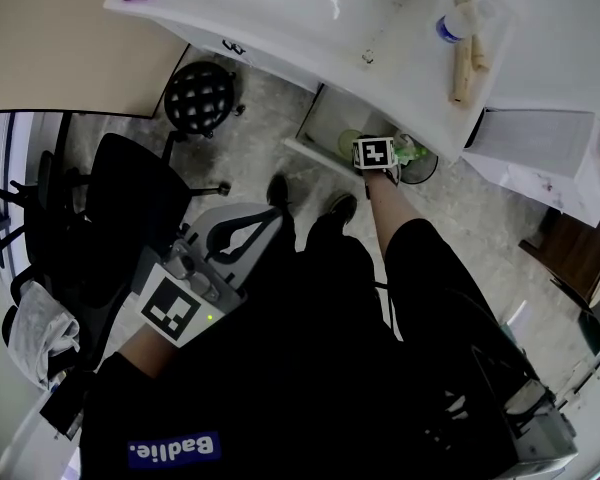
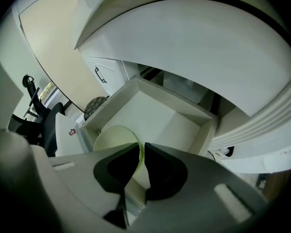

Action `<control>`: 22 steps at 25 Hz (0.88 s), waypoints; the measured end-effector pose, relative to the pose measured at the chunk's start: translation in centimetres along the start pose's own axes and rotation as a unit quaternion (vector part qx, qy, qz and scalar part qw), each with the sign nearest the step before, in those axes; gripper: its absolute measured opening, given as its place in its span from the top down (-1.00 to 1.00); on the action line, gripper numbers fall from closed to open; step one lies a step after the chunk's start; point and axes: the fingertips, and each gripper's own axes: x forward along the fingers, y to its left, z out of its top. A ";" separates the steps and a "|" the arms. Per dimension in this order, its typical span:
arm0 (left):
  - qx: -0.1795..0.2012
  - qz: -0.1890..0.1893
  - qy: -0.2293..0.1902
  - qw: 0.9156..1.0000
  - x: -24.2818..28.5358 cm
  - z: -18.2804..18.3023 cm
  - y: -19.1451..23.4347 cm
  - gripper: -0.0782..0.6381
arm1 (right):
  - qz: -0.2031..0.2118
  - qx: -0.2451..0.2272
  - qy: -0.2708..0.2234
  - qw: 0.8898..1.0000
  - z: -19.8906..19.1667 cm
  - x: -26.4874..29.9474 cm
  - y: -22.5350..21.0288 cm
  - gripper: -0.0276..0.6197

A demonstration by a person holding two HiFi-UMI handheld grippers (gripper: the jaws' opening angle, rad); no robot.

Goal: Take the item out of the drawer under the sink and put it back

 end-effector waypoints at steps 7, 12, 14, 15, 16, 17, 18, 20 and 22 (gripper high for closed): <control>0.004 -0.005 0.004 1.000 0.4 0.1 -1.5 0.81 | 0.048 0.017 -0.015 0.999 0.3 -0.6 0.8 0.79; 0.008 -0.021 -0.001 1.000 1.3 0.3 -2.7 0.81 | 0.063 0.008 -0.050 0.997 1.0 -2.5 1.1 0.67; 0.008 -0.030 -0.006 0.999 1.7 0.7 -3.3 0.81 | 0.070 0.006 -0.068 0.995 1.2 -3.8 1.4 0.65; 0.009 -0.034 -0.008 0.999 1.9 0.9 -3.6 0.81 | 0.074 0.003 -0.079 0.994 1.4 -4.6 1.7 0.65; 0.009 -0.038 -0.011 0.999 2.1 1.1 -3.8 0.81 | 0.079 -0.001 -0.089 0.993 1.5 -5.4 1.9 0.65; 0.010 -0.042 -0.014 0.999 2.2 1.3 -4.1 0.80 | 0.084 -0.004 -0.100 0.991 1.5 -6.3 2.2 0.65; 0.011 -0.046 -0.017 0.999 2.3 1.5 -4.4 0.81 | 0.089 -0.006 -0.111 0.990 1.6 -7.3 2.4 0.65; 0.012 -0.056 -0.025 0.998 2.6 2.0 -5.1 0.80 | 0.095 -0.005 -0.133 0.987 1.7 -9.4 2.9 0.65; 0.012 -0.065 -0.033 0.997 2.8 2.6 -5.7 0.81 | 0.099 -0.002 -0.155 0.983 2.0 -11.8 3.2 0.65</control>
